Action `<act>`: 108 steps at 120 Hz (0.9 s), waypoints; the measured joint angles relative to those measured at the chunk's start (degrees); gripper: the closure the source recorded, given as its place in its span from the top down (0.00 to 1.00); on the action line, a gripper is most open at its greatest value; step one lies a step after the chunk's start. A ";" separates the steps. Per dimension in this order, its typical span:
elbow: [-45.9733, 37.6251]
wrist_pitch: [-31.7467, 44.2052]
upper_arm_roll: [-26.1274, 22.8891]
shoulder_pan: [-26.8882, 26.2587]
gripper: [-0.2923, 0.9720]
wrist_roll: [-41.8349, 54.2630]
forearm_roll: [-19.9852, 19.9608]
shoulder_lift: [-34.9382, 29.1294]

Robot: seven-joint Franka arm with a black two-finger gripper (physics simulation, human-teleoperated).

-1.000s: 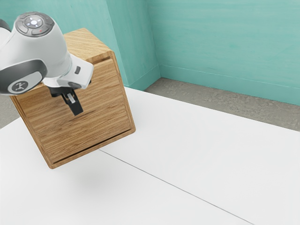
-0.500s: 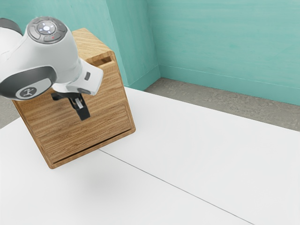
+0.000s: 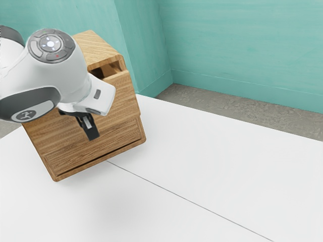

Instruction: Pull the drawer handle with one arm to open the drawer

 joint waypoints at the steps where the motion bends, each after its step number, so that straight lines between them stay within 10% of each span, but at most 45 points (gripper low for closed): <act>1: -0.06 0.00 -0.09 0.03 0.77 -0.05 -0.02 0.01; 108: -4.91 -1.40 -14.46 5.64 0.75 -5.13 -5.69 0.98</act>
